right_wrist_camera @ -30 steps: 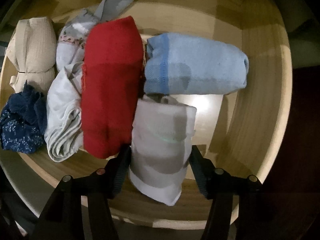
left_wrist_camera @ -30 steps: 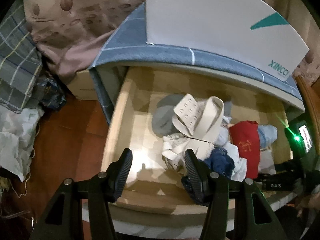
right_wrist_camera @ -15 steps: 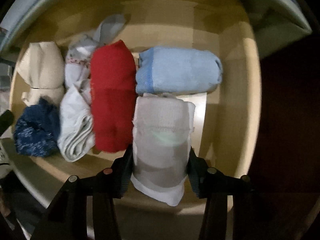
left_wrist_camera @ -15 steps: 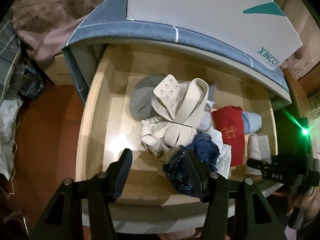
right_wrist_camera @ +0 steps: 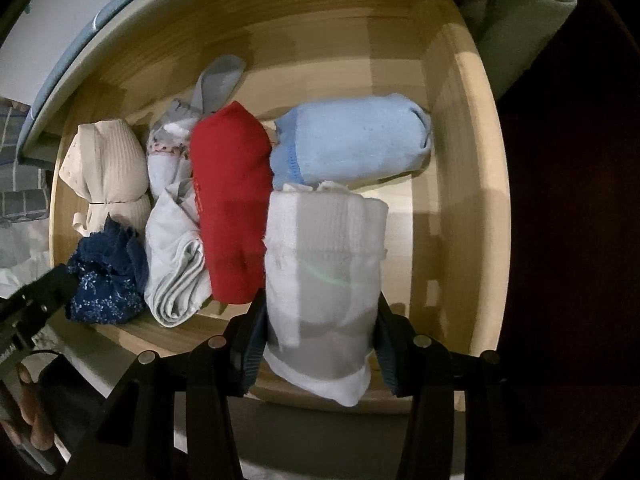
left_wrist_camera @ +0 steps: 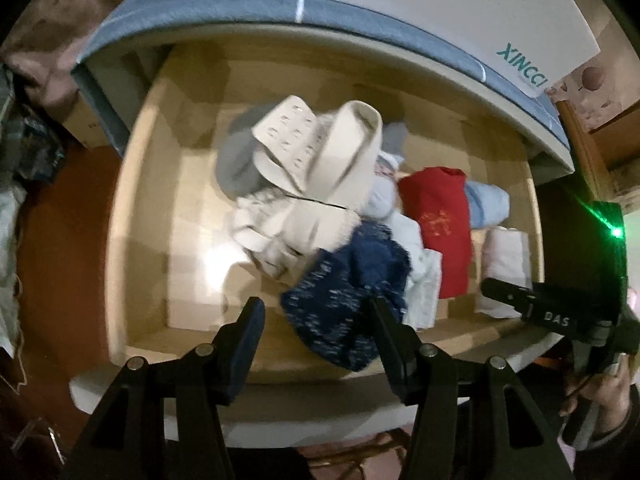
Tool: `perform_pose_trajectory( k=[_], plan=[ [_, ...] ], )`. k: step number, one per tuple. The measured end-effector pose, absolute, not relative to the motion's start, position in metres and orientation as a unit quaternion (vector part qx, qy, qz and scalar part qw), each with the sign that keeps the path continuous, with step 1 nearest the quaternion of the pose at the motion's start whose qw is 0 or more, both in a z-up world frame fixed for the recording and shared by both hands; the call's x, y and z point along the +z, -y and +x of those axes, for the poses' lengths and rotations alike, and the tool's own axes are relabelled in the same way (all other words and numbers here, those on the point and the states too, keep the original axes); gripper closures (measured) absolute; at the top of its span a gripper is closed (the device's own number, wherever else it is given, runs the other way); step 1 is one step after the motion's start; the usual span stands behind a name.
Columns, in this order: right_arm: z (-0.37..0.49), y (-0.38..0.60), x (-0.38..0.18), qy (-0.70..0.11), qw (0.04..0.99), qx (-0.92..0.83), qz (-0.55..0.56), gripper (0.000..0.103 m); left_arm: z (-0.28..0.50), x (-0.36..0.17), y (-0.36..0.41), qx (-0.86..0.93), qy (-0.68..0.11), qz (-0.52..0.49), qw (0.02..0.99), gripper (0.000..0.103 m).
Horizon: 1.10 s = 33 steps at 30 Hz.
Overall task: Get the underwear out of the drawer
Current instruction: 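Grasp the white rolled item with the right tool while the left tool grasps the dark blue underwear, then carry the dark blue underwear into the white box and open the left tool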
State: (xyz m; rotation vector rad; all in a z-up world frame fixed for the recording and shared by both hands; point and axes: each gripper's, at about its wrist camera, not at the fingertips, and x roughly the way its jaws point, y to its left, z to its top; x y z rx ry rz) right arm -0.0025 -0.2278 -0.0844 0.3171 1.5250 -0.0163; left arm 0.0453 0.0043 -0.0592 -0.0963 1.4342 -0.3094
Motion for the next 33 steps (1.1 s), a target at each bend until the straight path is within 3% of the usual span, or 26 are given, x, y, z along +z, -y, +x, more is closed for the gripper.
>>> perform_pose_trajectory(
  k=[21,25,33],
  plan=[
    [0.004,0.243,-0.099,-0.697,0.698,0.001,0.164,0.057,0.046,-0.085,0.039,-0.116,-0.665,0.002,0.737,0.048],
    [0.004,0.243,-0.1,-0.697,0.698,0.001,0.162,0.057,0.045,-0.082,0.037,-0.122,-0.662,0.003,0.739,0.068],
    [0.004,0.242,-0.101,-0.696,0.699,0.0,0.162,0.057,0.039,-0.06,0.036,-0.14,-0.643,0.012,0.753,0.075]
  ],
)
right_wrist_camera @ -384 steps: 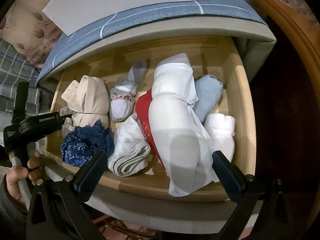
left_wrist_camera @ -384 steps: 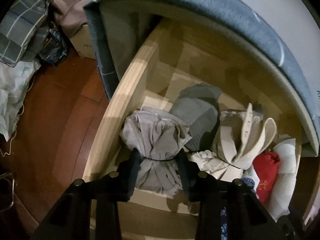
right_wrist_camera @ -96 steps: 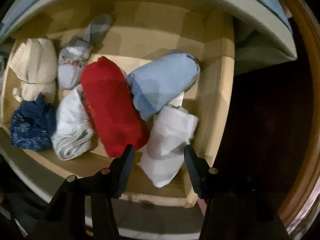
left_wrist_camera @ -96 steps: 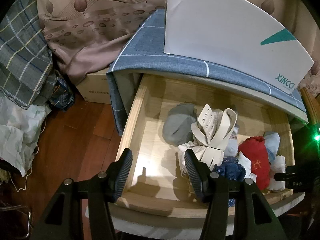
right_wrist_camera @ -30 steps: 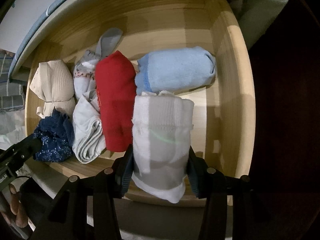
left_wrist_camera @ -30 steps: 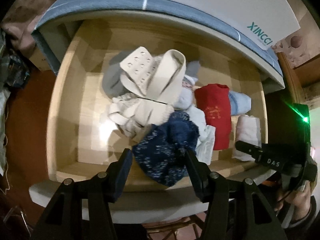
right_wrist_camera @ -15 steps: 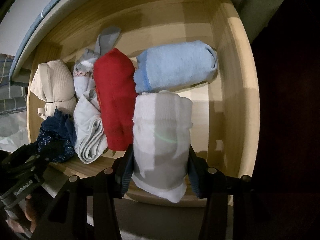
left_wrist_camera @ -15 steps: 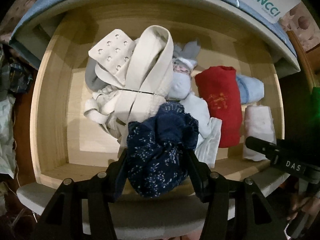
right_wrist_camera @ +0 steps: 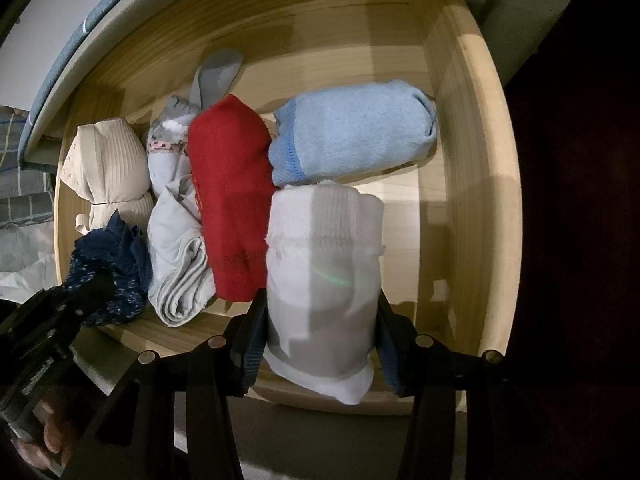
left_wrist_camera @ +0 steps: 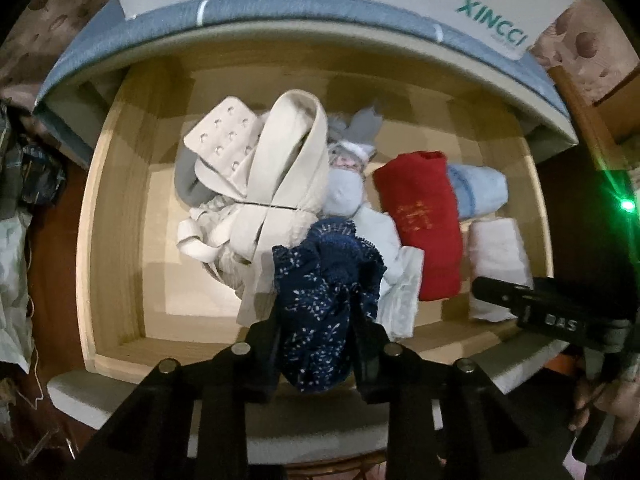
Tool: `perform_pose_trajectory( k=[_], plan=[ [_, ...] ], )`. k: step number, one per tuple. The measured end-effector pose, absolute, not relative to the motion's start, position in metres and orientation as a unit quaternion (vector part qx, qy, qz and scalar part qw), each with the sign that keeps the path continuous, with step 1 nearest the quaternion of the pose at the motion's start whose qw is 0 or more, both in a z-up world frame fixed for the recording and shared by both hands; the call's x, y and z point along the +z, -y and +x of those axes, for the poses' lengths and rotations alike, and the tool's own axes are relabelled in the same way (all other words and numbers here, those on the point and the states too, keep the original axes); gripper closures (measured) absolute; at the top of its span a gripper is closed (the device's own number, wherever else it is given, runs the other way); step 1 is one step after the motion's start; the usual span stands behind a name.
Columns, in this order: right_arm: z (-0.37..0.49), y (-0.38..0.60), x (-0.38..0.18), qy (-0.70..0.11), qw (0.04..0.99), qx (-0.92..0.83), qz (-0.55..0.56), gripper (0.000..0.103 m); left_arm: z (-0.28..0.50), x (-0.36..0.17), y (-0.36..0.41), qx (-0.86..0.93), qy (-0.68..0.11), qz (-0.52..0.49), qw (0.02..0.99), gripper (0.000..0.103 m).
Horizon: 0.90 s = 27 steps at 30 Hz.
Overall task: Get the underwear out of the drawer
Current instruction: 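Carry the dark blue underwear into the white box and open the left tool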
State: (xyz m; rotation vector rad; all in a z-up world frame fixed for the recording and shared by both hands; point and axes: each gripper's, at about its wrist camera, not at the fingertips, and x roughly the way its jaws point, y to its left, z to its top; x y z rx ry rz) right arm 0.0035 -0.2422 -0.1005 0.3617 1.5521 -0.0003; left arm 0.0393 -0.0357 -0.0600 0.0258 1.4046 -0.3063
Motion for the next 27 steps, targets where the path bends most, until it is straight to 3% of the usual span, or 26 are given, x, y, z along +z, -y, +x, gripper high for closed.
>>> perform_pose_trajectory(
  k=[17,27],
  plan=[
    [0.004,0.242,-0.099,-0.689,0.707,-0.002,0.16,0.057,0.038,0.035,0.021,-0.156,-0.554,0.029,0.817,0.075],
    [0.003,0.242,-0.096,-0.69,0.706,-0.003,0.157,0.057,0.069,0.131,-0.001,-0.145,-0.443,0.024,0.885,0.075]
  ],
)
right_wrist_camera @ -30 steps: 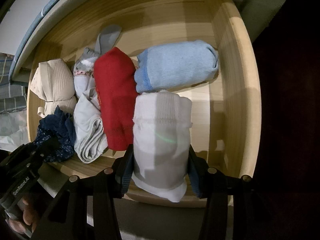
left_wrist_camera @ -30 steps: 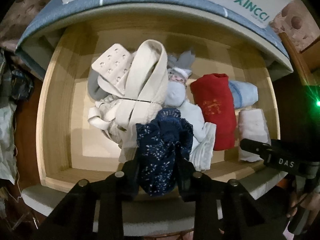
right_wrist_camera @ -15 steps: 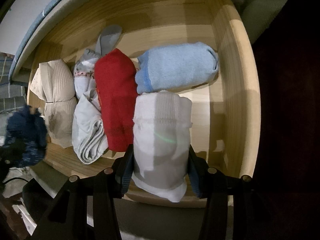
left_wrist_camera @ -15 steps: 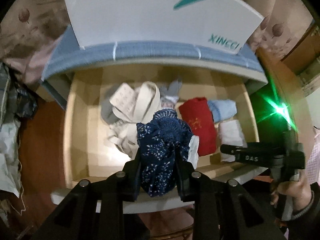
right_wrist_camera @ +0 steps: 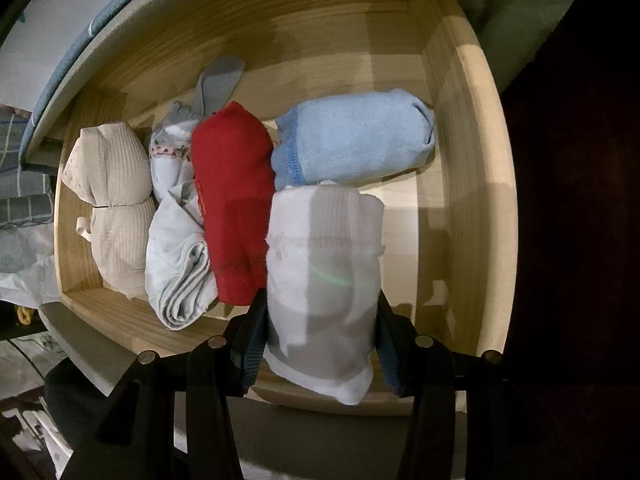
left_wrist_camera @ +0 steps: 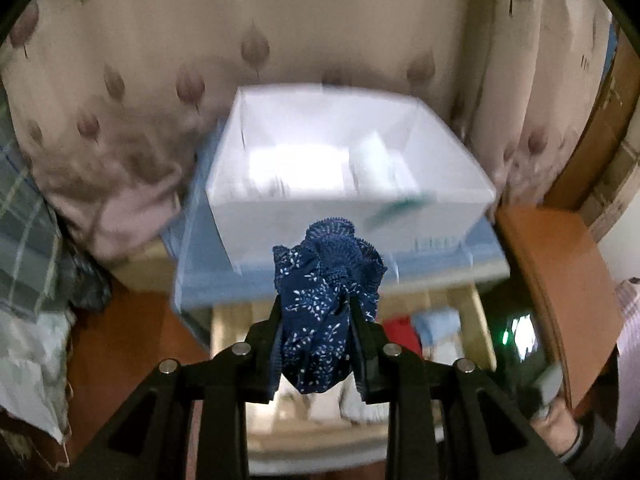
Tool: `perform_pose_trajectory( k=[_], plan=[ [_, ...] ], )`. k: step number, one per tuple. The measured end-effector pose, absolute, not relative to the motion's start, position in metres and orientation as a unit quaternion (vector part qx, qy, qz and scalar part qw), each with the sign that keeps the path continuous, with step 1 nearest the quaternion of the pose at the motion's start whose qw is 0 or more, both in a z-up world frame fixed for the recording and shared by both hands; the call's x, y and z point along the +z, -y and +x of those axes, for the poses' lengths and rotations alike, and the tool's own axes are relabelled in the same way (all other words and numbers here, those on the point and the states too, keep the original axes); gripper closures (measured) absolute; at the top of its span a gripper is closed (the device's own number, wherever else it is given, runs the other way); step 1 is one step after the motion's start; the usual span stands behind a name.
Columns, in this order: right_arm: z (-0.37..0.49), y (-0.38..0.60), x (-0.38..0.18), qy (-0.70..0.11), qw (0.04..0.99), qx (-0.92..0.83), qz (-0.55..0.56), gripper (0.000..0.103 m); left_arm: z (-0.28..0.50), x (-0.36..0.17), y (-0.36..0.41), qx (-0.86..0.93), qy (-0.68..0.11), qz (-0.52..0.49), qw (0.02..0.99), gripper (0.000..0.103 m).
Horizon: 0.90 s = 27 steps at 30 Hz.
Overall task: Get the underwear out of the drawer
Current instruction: 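Carry the dark blue underwear into the white box and open the left tool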
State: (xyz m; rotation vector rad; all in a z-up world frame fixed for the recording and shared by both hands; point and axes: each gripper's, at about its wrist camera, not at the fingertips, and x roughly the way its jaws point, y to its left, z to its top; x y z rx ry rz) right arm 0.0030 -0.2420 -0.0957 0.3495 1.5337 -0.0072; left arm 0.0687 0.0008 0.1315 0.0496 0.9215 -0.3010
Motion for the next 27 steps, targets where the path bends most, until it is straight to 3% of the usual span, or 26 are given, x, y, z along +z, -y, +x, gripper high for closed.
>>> perform_pose_trajectory(
  k=[10,27],
  plan=[
    [0.003,0.241,-0.096,-0.69,0.706,-0.006,0.159,0.057,0.133,0.184,0.005,-0.118,-0.377,0.036,0.918,0.075],
    [0.003,0.24,-0.096,-0.692,0.704,-0.001,0.163,0.057,0.2,0.12,0.031,-0.07,-0.44,0.102,0.889,0.071]
  ],
)
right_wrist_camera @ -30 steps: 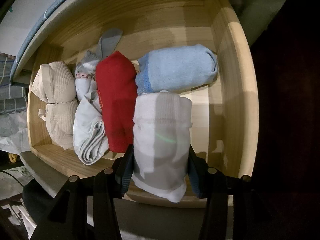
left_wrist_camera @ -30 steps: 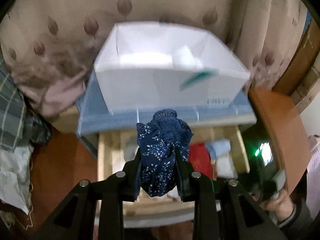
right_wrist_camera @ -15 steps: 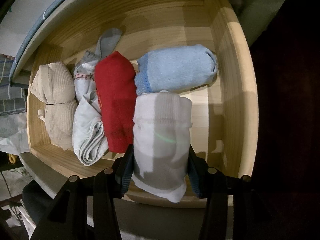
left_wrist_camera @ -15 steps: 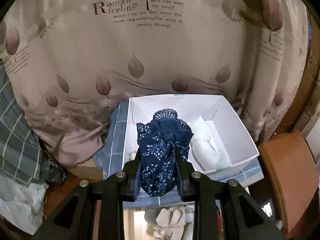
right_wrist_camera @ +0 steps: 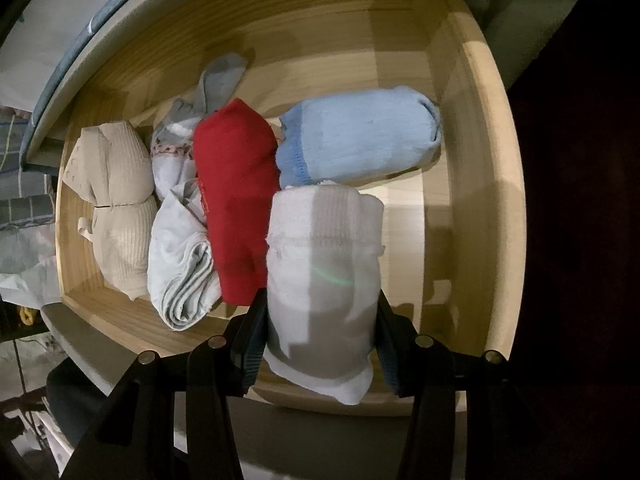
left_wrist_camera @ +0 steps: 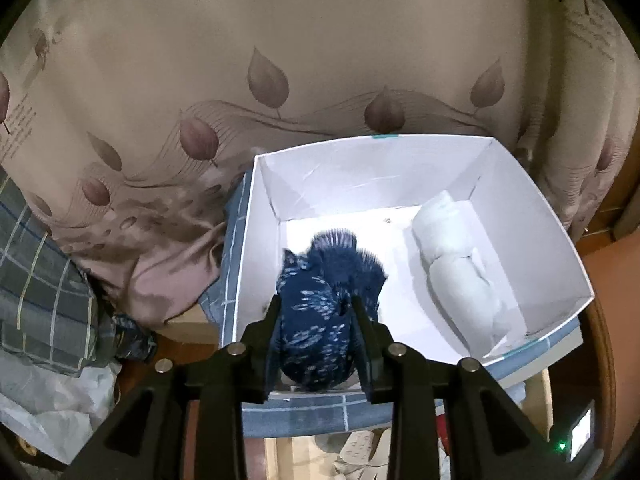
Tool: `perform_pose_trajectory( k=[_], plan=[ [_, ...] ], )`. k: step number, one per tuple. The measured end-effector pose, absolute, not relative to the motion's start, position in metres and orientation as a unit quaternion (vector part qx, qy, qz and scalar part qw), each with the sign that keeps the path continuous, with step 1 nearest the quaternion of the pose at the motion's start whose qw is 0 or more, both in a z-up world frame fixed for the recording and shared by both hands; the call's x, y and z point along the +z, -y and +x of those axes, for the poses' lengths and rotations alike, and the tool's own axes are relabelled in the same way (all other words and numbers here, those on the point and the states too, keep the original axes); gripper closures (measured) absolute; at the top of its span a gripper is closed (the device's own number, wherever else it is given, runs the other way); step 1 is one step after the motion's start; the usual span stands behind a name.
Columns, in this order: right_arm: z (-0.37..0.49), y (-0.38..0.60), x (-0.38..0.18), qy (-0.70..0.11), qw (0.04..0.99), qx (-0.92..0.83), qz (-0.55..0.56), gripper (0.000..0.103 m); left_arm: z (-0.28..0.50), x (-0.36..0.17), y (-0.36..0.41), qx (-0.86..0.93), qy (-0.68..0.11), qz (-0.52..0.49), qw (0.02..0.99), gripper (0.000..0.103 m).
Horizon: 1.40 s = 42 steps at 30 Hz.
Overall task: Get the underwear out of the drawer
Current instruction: 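Carry the dark blue underwear into the white box and open the left tool, then return the left tool to the drawer while the right tool lifts the white item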
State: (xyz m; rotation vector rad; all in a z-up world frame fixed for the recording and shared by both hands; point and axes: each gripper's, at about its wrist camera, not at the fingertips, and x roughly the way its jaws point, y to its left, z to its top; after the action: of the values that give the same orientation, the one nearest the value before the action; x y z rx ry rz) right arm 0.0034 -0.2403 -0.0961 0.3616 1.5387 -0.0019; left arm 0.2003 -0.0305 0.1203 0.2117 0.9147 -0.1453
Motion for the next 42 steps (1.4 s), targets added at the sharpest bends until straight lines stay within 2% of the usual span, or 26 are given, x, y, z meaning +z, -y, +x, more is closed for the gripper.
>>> perform_pose_trajectory(
  k=[2,4,5,19,30,36,42],
  plan=[
    [0.004,0.24,-0.096,-0.692,0.703,0.0,0.163,0.057,0.201,0.119,0.029,-0.068,-0.442,0.098,0.889,0.07],
    [0.004,0.241,-0.096,-0.692,0.703,-0.001,0.163,0.057,0.201,0.12,0.028,-0.069,-0.445,0.094,0.888,0.06],
    [0.004,0.241,-0.096,-0.693,0.703,-0.001,0.163,0.057,0.2,0.12,0.027,-0.07,-0.446,0.092,0.887,0.059],
    [0.003,0.236,-0.092,-0.684,0.714,-0.01,0.151,0.057,0.137,0.12,-0.009,-0.084,-0.445,0.065,0.889,0.058],
    [0.001,0.235,-0.075,-0.652,0.748,-0.023,0.127,0.057,0.07,0.053,-0.02,-0.056,-0.478,0.077,0.873,0.056],
    [-0.001,0.237,-0.066,-0.636,0.763,-0.03,0.113,0.057,0.053,0.005,-0.024,-0.037,-0.519,0.044,0.853,0.056],
    [-0.002,0.24,-0.06,-0.625,0.772,-0.034,0.108,0.057,0.042,-0.018,-0.029,-0.012,-0.527,0.023,0.85,0.056]
  ],
)
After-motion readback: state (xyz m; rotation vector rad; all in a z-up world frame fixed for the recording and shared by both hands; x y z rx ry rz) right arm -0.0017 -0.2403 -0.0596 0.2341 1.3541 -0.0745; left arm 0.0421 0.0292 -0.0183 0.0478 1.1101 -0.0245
